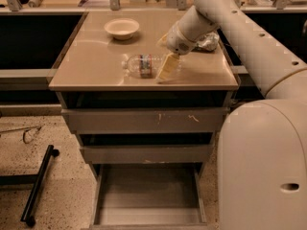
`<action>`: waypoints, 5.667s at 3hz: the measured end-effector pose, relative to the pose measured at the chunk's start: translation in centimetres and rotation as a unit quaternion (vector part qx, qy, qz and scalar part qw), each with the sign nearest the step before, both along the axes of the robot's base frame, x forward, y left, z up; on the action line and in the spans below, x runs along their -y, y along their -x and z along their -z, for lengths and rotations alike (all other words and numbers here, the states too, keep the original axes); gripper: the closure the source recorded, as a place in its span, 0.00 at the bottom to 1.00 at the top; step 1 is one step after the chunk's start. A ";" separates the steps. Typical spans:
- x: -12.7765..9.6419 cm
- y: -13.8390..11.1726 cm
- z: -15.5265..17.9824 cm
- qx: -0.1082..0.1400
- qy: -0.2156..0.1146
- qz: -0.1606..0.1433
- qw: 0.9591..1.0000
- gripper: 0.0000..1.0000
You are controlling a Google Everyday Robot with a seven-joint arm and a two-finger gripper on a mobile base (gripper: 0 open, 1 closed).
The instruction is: Place water bottle into bottom drawer
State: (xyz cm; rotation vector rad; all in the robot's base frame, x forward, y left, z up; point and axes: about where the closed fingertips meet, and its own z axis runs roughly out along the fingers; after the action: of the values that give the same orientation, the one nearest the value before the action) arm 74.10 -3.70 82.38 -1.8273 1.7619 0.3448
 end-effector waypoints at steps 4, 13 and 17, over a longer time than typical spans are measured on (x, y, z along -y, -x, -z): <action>0.2 4.4 -1.1 0.027 -0.047 -0.028 0.998 1.00; 2.3 18.6 10.7 0.018 -0.084 0.051 0.995 1.00; 4.0 20.6 28.6 -0.009 -0.097 0.101 0.990 1.00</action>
Offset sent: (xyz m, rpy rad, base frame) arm 0.0000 0.0001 -0.0002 0.0000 0.0004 -0.0001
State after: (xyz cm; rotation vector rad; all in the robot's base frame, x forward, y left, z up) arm 53.52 -7.73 53.78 -1.5005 1.8382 0.4354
